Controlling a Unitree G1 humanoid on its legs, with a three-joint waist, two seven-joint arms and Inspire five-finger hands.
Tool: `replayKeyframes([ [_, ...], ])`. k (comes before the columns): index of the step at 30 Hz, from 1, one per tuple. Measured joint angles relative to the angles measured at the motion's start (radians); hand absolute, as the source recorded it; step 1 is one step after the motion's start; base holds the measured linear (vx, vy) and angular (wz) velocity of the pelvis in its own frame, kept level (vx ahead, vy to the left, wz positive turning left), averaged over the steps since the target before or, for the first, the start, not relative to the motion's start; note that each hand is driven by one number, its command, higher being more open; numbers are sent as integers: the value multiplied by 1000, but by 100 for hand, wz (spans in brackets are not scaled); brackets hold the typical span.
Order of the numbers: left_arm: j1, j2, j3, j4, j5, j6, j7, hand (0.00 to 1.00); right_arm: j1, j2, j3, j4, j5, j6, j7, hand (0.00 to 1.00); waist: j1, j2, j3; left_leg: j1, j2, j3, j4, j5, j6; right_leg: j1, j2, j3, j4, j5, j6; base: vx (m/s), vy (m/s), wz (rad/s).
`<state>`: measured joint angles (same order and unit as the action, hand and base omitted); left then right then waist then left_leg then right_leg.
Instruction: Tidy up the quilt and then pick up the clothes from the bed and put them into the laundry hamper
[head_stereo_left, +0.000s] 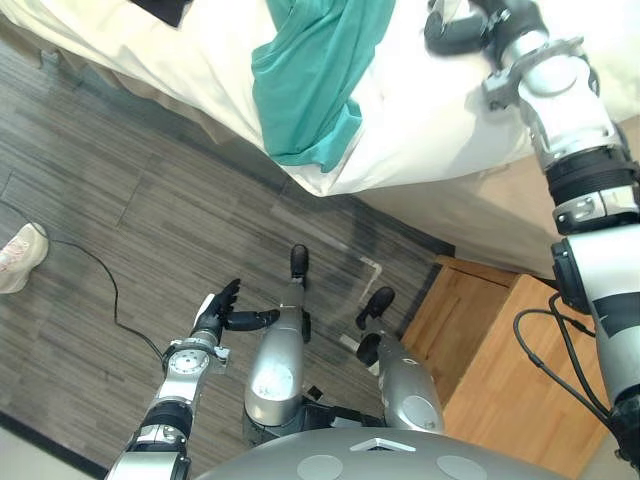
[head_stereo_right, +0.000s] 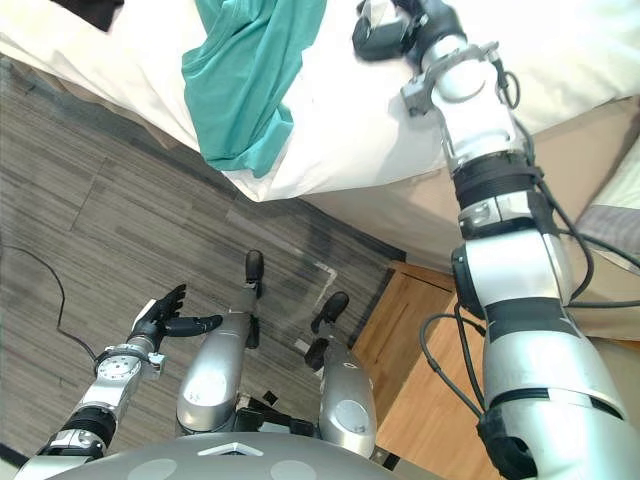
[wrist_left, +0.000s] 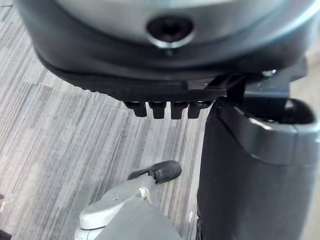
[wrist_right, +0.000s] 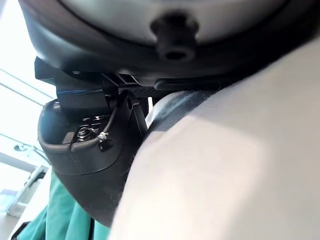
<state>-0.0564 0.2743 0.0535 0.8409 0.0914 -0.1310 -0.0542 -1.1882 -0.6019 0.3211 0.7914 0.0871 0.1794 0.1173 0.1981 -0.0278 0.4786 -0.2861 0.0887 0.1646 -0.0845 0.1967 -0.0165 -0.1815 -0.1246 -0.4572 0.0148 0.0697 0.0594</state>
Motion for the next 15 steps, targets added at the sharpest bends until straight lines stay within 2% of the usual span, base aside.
replayKeyframes([
  [3, 7, 11, 9, 2, 53, 1, 47, 100, 58, 34, -26, 5, 7, -3, 24, 0, 0, -47, -10, 19, 7, 14, -1, -4, -6, 15, 6, 6, -2, -1, -2, 31, -18, -8],
  [4, 14, 16, 19, 3, 78, 2, 67, 100, 90, 57, -38, 15, 21, -19, 24, 0, 2, -75, -24, 25, 10, 23, -1, -7, -10, 16, 8, 15, -2, -1, -2, 55, -24, -14],
  [10, 28, 28, 22, 4, 112, 28, 124, 100, 236, 109, -58, -48, 113, -102, 22, 0, -10, -140, -49, 71, 10, 60, -4, -21, -19, 43, 6, 52, -3, -1, -2, 49, -2, -16],
  [15, 78, 47, 23, 4, 113, 66, 139, 100, 455, 187, -68, -241, 125, -122, -13, 0, -47, -201, -100, 132, 16, 120, -5, -44, -27, 68, 10, 111, -3, -1, -2, 55, -10, -34],
])
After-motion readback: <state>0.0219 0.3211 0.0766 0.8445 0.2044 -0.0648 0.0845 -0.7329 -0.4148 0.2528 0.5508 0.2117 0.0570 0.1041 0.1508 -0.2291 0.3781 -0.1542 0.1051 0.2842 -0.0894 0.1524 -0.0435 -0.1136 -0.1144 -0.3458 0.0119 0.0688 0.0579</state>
